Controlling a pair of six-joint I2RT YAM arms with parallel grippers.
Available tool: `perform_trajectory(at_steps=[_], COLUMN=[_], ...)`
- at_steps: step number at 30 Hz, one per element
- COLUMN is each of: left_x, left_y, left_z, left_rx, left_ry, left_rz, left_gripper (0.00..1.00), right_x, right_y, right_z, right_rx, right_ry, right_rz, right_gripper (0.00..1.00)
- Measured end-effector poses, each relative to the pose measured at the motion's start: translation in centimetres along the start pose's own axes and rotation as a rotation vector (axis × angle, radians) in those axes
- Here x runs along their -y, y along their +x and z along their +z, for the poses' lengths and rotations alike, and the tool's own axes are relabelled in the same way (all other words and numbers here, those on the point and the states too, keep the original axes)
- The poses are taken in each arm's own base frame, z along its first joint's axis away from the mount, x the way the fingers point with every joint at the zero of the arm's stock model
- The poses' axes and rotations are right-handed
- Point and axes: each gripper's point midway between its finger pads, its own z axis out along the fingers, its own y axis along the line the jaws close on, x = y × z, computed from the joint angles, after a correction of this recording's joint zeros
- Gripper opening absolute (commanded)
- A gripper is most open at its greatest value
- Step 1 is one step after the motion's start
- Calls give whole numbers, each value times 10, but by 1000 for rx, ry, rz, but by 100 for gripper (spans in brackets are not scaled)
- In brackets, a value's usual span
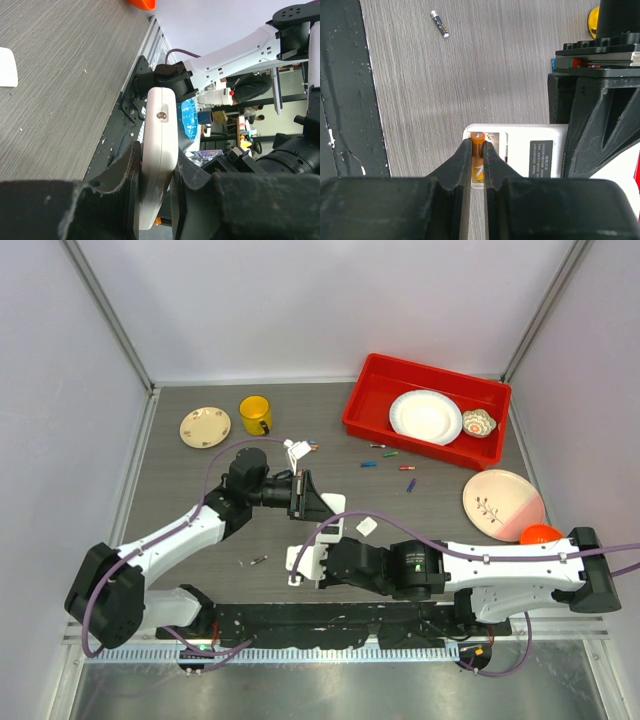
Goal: Load the batteries into the remote control
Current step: Load the battery into the remote control.
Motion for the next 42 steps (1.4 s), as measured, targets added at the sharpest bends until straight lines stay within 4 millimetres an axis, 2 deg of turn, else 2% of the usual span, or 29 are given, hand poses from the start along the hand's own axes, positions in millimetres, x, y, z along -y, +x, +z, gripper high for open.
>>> perform_trajectory(at_steps=[14,25,29,42], left_x=[6,6,7,9], left_y=[-1,-6,-7,-10], left_z=[-4,-3,-3,-2], left_rx=[18,39,46,68], left_ry=[-7,-7,-2,11], left_rz=[10,20,16,5], left_gripper=[0,0,0,0], right_x=[0,7,10,11], right_y=[-3,-4,-5,-4], right_z=[1,-3,-6,-9], right_rx=[2,0,6,2], right_ry=[3,42,54,61], right_rz=[-5,15,33,60], right_gripper=[1,12,19,27])
